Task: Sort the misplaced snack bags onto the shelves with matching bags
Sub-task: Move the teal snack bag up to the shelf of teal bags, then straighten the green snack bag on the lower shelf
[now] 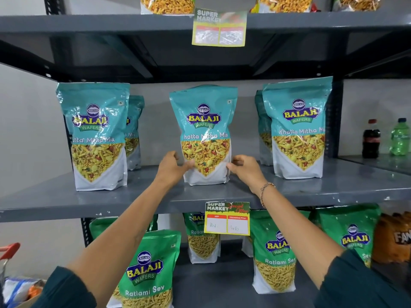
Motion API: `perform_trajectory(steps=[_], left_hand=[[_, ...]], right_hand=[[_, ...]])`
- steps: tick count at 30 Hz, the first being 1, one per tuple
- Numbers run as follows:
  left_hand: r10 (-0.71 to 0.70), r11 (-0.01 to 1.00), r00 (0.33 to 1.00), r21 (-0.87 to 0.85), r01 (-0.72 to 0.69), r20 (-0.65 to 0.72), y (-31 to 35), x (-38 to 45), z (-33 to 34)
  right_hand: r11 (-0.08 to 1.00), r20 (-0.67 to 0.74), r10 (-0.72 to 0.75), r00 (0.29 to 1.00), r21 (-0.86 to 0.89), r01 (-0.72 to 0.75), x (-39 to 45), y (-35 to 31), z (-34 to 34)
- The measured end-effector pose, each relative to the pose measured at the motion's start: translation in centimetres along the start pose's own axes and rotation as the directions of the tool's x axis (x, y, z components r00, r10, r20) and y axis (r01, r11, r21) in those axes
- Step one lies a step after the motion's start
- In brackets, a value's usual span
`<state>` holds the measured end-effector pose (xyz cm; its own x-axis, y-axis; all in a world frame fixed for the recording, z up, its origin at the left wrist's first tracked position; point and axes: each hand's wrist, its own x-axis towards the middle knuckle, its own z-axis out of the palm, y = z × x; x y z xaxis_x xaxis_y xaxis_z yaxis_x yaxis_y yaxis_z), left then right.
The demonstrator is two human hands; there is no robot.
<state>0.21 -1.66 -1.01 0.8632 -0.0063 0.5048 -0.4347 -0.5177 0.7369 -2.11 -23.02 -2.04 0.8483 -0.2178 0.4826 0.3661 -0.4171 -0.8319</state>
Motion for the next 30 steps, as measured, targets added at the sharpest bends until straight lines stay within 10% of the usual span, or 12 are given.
perform_trajectory(steps=[4, 17, 23, 30], left_hand=[[0.110, 0.993, 0.972, -0.012, -0.115, -0.208, 1.9, -1.6, -0.8], [0.125, 0.917, 0.981, -0.361, -0.171, -0.149, -1.5, -13.7, -4.6], [-0.132, 0.908, 0.983, -0.412, 0.069, -0.126, -10.9, -20.0, -3.5], [-0.603, 0.775, 0.791, -0.308, 0.551, -0.103, -23.7, -23.4, -2.5]], right_hand=[[0.990, -0.232, -0.141, 0.962, -0.060, 0.131, -1.4, -1.5, 0.3], [0.872, -0.101, -0.135, 0.986, 0.460, 0.166, -14.4, -5.2, 6.0], [0.900, 0.106, -0.022, 0.994, 0.435, -0.026, -23.7, 2.0, 13.0], [0.950, 0.344, 0.308, 0.887, -0.068, -0.304, -25.3, 14.0, 17.8]])
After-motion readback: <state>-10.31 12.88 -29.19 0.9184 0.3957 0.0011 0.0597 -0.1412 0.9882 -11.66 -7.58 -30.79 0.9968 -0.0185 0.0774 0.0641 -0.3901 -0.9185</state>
